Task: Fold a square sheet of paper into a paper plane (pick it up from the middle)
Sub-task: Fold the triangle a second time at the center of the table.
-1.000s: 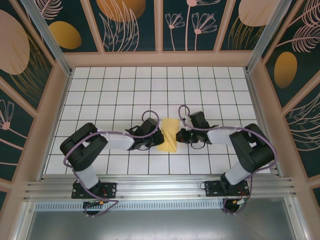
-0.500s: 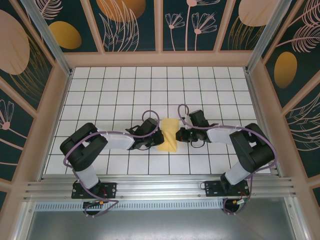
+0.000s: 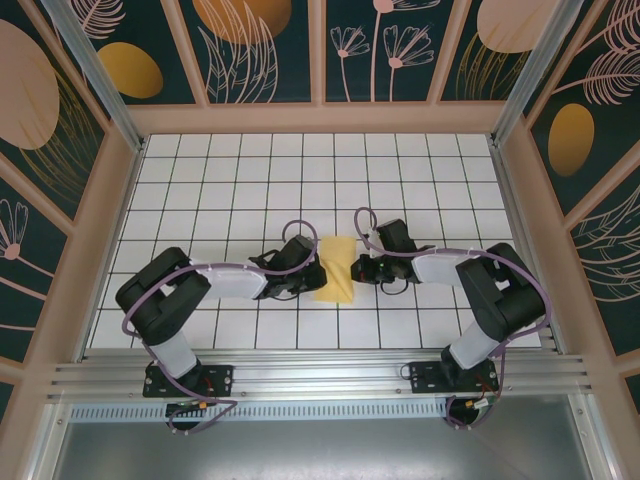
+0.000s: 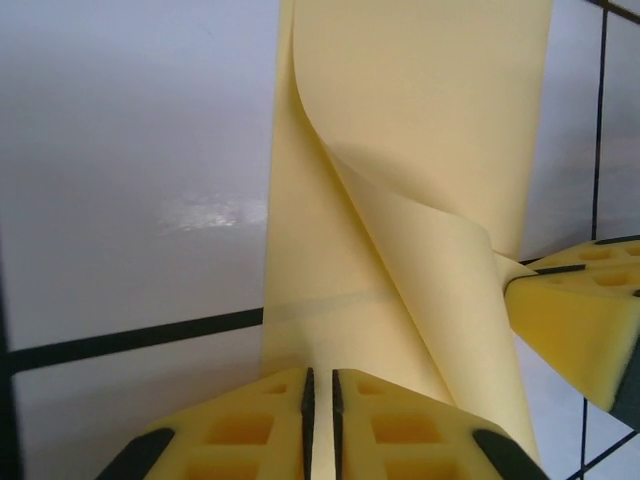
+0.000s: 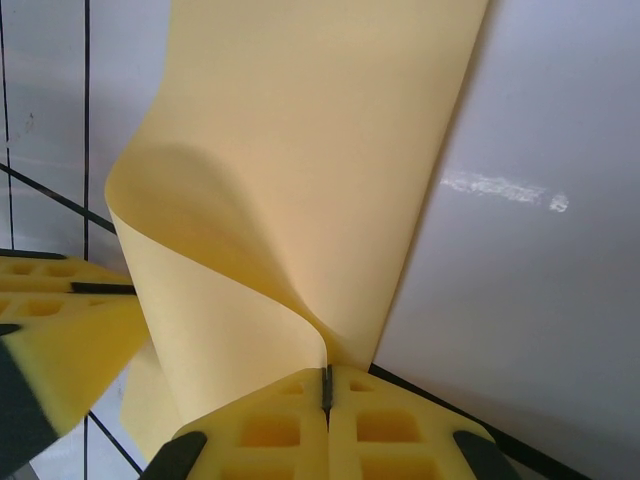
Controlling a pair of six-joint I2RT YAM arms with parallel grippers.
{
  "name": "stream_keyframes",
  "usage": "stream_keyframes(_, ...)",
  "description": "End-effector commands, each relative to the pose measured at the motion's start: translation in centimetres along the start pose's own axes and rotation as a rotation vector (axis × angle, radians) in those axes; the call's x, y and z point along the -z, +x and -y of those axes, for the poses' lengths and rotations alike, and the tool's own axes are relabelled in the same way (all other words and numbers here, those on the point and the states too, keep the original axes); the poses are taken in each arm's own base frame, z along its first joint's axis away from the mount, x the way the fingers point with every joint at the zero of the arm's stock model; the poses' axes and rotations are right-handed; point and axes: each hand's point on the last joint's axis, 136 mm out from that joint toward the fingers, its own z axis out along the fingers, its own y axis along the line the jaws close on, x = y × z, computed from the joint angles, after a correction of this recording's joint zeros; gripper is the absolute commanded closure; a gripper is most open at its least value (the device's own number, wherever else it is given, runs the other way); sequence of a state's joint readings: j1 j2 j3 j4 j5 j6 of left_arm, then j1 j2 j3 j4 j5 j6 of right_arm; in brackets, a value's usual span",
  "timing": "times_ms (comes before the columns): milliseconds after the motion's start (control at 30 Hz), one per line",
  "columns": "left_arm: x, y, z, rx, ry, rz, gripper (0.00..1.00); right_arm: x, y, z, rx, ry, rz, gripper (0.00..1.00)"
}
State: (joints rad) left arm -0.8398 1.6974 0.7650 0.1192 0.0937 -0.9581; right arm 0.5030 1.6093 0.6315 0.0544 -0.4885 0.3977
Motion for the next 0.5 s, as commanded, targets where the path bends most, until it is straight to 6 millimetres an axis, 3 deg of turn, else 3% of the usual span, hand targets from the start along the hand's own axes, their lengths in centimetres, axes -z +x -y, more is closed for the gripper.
stream_keyframes(0,2.3,-1.8,1.2,-0.003,0.01,0.071,0.8,-0.6,1.2,2.1,-0.018,0.081,-0.042,0.99)
stream_keyframes(200,4.3,-4.0,4.8,0.017,0.139,0.147,0.74,-0.7,1.1,2.0,-0.017,0.074,-0.044,0.99)
stream_keyframes(467,1.7,-4.8,7.7,0.066,0.22,0.101,0.73,-0.9,1.4,2.3,-0.021,0.075,-0.054,0.99)
